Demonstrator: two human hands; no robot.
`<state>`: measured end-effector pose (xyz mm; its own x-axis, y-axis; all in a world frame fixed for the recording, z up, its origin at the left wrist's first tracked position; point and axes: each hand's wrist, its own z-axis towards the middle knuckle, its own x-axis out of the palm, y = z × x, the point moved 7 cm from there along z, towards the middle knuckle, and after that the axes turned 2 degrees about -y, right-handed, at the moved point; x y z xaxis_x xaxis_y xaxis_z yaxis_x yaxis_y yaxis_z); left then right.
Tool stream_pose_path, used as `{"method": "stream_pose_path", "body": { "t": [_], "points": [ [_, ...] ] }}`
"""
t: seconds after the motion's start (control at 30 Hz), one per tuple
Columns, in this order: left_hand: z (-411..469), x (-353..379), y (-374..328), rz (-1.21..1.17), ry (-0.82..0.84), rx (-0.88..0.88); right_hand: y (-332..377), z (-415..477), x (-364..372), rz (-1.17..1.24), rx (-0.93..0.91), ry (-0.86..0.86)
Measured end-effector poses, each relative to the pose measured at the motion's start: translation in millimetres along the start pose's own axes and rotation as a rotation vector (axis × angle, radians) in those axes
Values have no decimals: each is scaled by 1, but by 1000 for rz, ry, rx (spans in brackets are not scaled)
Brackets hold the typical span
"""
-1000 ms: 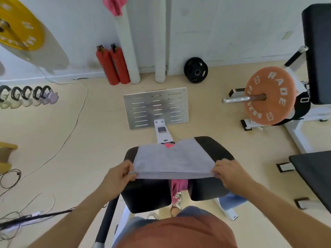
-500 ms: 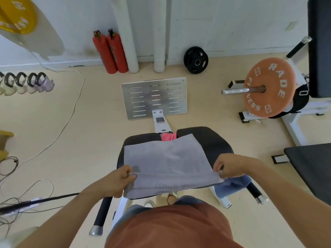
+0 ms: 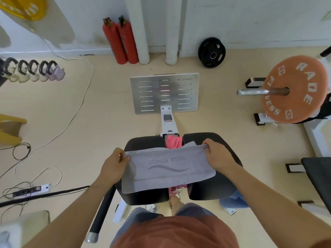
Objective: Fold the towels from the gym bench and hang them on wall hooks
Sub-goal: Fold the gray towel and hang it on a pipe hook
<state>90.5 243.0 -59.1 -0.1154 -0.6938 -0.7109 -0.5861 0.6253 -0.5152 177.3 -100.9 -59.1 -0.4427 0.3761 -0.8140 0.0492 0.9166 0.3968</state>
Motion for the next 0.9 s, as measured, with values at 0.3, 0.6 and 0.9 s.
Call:
{"method": "stream_pose_path", "body": {
  "t": [0.3, 0.6, 0.9],
  "points": [
    [35, 5, 2, 170, 41, -124, 10, 31, 18, -335, 4, 172],
    [51, 12, -2, 295, 54, -159, 8, 33, 20, -374, 27, 218],
    [52, 15, -18, 277, 82, -55, 29, 27, 26, -546, -157, 231]
  ]
}}
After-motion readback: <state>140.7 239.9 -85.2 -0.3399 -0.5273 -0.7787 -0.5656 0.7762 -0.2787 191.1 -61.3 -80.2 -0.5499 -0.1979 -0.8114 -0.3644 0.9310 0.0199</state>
